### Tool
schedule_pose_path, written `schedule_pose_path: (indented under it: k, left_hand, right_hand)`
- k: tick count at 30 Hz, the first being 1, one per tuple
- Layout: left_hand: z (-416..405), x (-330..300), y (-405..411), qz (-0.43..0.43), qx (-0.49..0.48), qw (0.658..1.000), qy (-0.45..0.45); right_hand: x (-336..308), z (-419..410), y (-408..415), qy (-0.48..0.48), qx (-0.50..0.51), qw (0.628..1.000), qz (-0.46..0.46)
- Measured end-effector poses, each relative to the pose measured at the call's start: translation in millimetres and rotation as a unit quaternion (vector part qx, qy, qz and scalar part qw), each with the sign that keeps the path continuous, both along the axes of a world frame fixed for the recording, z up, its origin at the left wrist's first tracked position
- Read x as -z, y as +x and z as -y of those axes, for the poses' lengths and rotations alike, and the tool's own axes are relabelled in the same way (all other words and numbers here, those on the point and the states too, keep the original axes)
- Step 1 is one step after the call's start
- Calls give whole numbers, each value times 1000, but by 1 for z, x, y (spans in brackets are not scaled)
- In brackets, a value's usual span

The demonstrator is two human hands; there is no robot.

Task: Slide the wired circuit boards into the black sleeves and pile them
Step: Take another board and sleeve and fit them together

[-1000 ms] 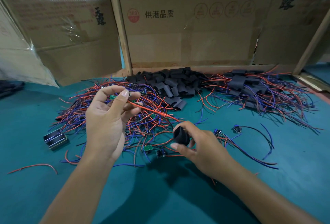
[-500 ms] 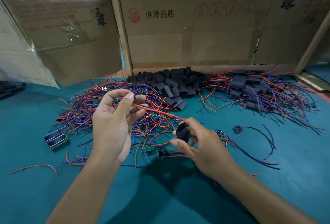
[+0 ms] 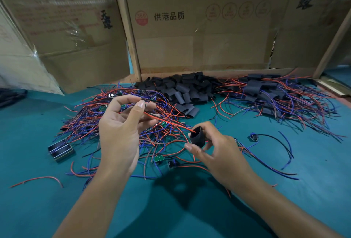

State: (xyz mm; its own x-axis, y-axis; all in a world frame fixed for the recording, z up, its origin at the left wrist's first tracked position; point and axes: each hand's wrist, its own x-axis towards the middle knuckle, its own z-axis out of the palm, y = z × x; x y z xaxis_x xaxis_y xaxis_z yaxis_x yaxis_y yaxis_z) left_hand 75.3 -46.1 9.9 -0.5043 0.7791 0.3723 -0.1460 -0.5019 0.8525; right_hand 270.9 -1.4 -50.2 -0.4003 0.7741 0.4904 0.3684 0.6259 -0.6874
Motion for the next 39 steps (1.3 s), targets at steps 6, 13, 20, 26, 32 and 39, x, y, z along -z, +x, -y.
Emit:
schedule_pose_path:
  k: [6,13,20,26,32,39]
  left_hand:
    - [3,6,20,-97,5,995,17]
    - [3,8,27,-108,-31,993,29]
    - [2,12,35,-126,-58,990,40]
    - [3,18,43,-149,-102,982,61]
    - [3,17,39,-165,-127,975,83]
    - [1,18,38,-145,-106,977,114]
  right_hand:
    - [-5,0,1,137,68,983,106]
    - [-16,4,5,172,71,974,129]
    - [-17,7,3,200,76,964,160]
    - [-24,13,2,165,90,975,118]
    - [-29,15,5,193,47,950,240]
    - [-30,18,5,74,3,985,158]
